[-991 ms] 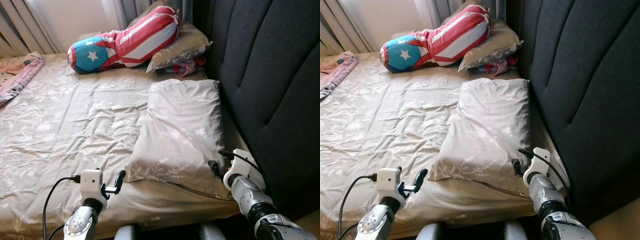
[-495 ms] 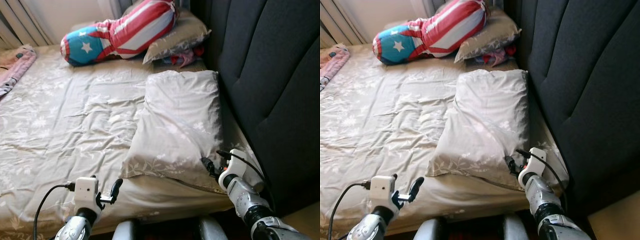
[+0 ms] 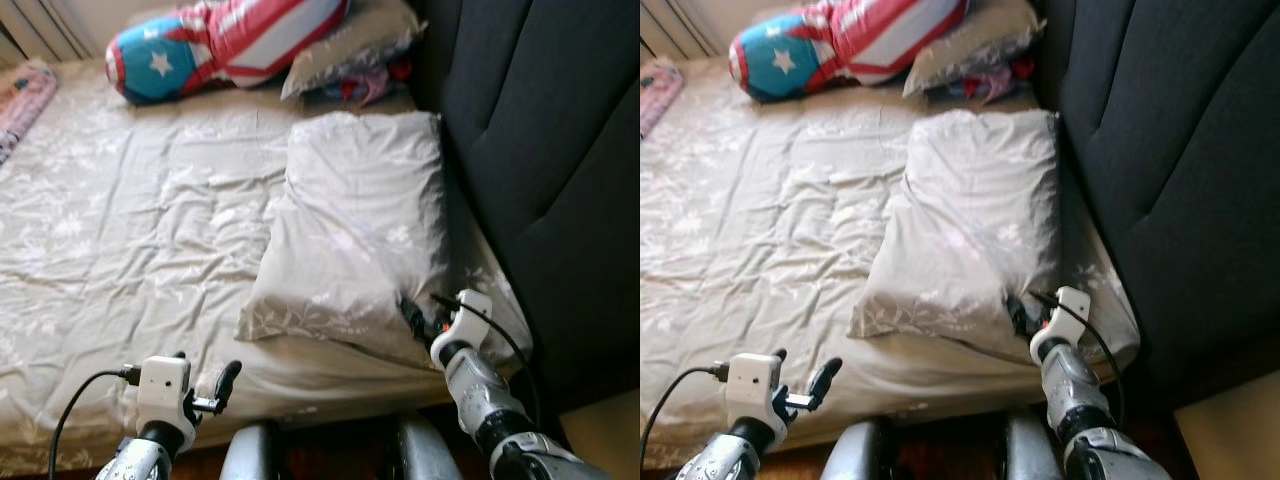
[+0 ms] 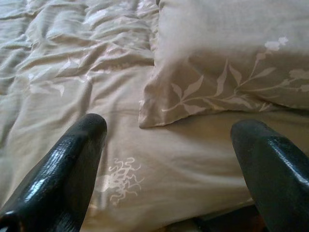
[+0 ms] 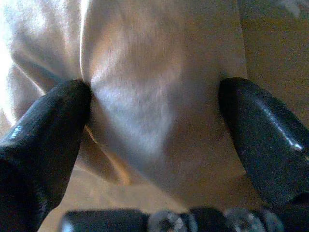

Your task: Clean up the room

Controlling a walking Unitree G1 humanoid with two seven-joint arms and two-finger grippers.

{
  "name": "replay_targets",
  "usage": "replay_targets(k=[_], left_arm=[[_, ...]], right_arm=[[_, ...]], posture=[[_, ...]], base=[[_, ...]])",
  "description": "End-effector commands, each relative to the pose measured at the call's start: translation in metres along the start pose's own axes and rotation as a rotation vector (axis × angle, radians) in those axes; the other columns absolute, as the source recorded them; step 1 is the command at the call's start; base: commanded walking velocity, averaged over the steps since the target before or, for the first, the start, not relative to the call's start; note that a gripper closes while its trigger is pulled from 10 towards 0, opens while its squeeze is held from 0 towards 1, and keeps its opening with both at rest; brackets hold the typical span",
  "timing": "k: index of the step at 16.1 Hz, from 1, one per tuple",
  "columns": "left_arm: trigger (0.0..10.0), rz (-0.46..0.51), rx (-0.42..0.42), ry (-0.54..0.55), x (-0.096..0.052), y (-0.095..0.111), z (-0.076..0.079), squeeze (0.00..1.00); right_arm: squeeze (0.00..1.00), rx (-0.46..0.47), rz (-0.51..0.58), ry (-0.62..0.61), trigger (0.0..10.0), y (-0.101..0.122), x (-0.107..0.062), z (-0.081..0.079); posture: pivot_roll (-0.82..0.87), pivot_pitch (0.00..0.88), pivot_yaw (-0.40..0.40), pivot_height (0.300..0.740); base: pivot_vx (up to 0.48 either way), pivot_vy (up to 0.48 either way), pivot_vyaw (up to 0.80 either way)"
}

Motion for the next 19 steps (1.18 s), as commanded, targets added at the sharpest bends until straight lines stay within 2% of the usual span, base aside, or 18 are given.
replay_targets(k=[1, 3, 6, 7, 10, 19], left_arm=[[10.0, -0.03, -0.011, 0.011, -0.007, -0.006, -0.002, 0.0], [10.0, -0.038, -0.012, 0.012, -0.009, -0.007, -0.002, 0.0], [10.0, -0.048, -0.011, 0.016, -0.012, -0.009, -0.004, 0.0], [10.0, -0.054, -0.009, 0.019, -0.013, -0.01, -0.005, 0.0], [10.0, -0.063, -0.006, 0.023, -0.015, -0.009, -0.007, 0.0], [10.0, -0.086, 0.003, 0.037, -0.016, -0.016, -0.01, 0.0]], right_arm=[[0.0, 0.015, 0.048, -0.015, 10.0, 0.01, 0.001, -0.001], [0.0, 0.037, 0.075, -0.015, 10.0, 0.017, 0.002, 0.0], [0.0, 0.005, 0.016, -0.016, 10.0, 0.003, 0.001, 0.0], [0.0, 0.027, 0.029, -0.003, 0.0, 0.003, 0.001, -0.002], [0.0, 0.031, 0.036, 0.012, 0.0, 0.002, 0.001, -0.006], [0.0, -0.019, 0.018, 0.002, 0.0, -0.008, -0.001, -0.005]], posture=[[0.11, 0.239, 0.072, 0.626], [0.11, 0.244, 0.071, 0.626], [0.11, 0.248, 0.07, 0.626], [0.12, 0.251, 0.069, 0.626], [0.12, 0.254, 0.071, 0.626], [0.12, 0.248, 0.07, 0.626]], base=[[0.0, 0.0, 0.0], [0.0, 0.0, 0.0], [0.0, 0.0, 0.0], [0.0, 0.0, 0.0], [0.0, 0.0, 0.0], [0.0, 0.0, 0.0]])
Point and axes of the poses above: a point about 5 cm out from each wrist's last joint towards the gripper, its own x axis pointing out of the wrist towards the gripper, its own y axis along the axis of the wrist's last joint, z = x × y, the point moved 6 cm from there along x, pointing out of the wrist towards the gripper, and after that the axes turned 6 degrees about x, right-handed, at the moved point
